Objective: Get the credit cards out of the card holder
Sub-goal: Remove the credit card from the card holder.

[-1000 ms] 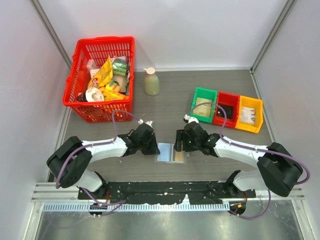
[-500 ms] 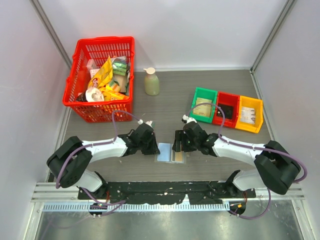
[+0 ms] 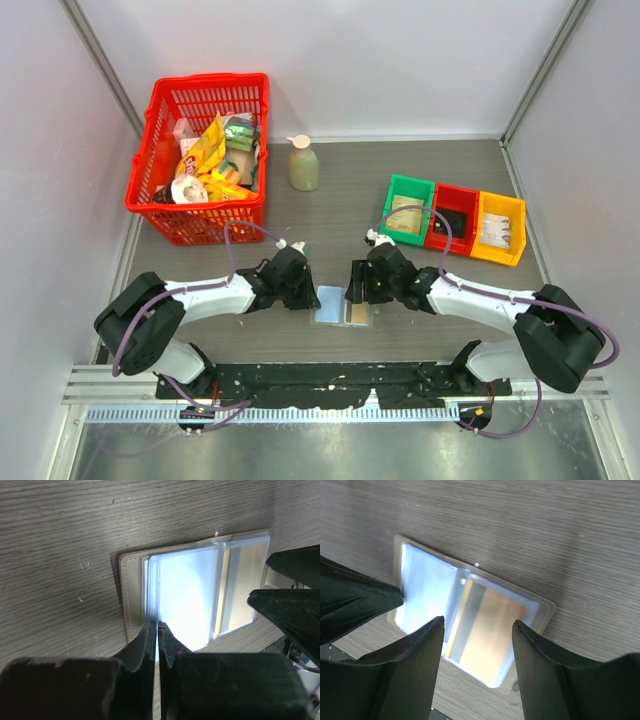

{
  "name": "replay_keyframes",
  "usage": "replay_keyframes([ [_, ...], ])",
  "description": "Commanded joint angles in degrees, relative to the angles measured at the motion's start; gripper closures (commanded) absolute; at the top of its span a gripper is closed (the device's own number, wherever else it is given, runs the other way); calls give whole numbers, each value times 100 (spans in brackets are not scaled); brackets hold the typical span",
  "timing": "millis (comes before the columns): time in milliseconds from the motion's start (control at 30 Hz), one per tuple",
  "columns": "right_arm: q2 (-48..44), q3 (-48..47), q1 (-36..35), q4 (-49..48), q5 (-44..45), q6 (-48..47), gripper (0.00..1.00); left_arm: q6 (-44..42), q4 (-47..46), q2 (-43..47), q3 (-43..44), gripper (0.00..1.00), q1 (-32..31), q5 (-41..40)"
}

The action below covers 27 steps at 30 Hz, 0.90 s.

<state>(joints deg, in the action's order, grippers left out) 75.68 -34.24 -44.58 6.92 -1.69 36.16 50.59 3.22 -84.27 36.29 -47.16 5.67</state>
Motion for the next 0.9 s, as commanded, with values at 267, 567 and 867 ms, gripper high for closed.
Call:
replay_keyframes([
  [267,-10,-232,-25,135,495,-57,36,-14,-6,-81,-35,93,-39,13],
  [567,246,-250,-42,-190,-111,-74,37,-5,-24,-98,-26,93,-39,30],
  [867,-35,-539,-86,-16,-367,-171,44,21,-59,-107,-17,93,-39,-13],
])
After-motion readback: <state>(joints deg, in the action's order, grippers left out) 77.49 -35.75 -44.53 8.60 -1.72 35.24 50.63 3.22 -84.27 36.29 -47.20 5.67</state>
